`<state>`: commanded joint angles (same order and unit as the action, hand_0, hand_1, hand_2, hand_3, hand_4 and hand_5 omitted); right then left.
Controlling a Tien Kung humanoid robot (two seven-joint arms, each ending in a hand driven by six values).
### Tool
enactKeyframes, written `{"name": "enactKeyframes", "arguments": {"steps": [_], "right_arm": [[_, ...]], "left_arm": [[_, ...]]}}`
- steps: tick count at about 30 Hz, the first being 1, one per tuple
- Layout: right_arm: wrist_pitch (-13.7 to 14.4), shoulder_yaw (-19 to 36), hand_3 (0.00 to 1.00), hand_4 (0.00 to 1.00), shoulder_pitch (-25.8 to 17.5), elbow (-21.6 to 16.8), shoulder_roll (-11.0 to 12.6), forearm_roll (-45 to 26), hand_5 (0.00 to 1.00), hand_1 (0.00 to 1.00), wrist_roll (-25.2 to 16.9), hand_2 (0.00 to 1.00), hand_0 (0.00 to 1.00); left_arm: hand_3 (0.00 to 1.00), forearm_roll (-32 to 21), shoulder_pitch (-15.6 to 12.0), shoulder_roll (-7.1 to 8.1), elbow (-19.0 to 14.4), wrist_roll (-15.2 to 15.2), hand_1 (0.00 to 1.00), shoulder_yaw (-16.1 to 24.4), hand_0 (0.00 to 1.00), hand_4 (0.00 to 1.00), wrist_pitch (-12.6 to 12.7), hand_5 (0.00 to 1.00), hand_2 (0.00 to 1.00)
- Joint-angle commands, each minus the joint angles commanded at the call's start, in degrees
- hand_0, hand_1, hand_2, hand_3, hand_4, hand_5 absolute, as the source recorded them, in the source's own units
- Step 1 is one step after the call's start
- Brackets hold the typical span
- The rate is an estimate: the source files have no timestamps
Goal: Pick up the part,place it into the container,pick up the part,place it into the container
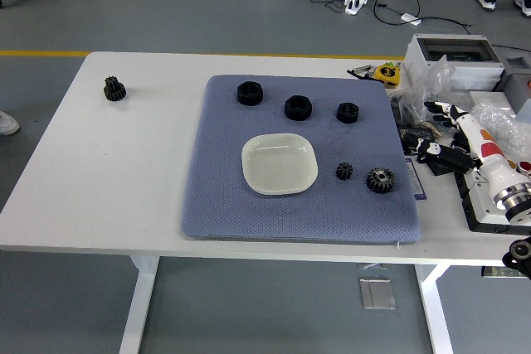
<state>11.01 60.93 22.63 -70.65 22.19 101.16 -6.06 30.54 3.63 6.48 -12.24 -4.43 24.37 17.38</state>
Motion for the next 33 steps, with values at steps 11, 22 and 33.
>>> {"name": "enactKeyframes", "arguments": {"steps": [11, 22, 33], "right_arm": [[-3.50, -9.76, 0.806, 0.998, 7.19, 5.44, -0.23, 15.88, 0.372, 0.744, -0.54, 0.785, 0.728], [-5.70, -17.78, 0.794, 0.998, 12.52, 13.52, -0.91, 10.84, 0.386, 0.738, -0.16, 0.772, 0.726], [-5.74, -22.79, 0.769, 0.998, 16.59, 19.64, -2.44, 8.01, 0.426, 0.712, -0.21, 0.740, 0.693]], "left_arm": [[0.564, -0.20, -0.09, 0.08, -0.05, -0.04, 0.630, -0.07, 0.628, 0.633, 0.05, 0.552, 0.621], [0.564, 0.00, 0.05, 0.14, -0.14, -0.18, 0.630, 0.03, 0.628, 0.633, 0.10, 0.553, 0.621], [0.564, 1.03, 0.10, 0.22, -0.24, -0.56, 0.631, 0.62, 0.629, 0.633, 0.03, 0.552, 0.621]]}}
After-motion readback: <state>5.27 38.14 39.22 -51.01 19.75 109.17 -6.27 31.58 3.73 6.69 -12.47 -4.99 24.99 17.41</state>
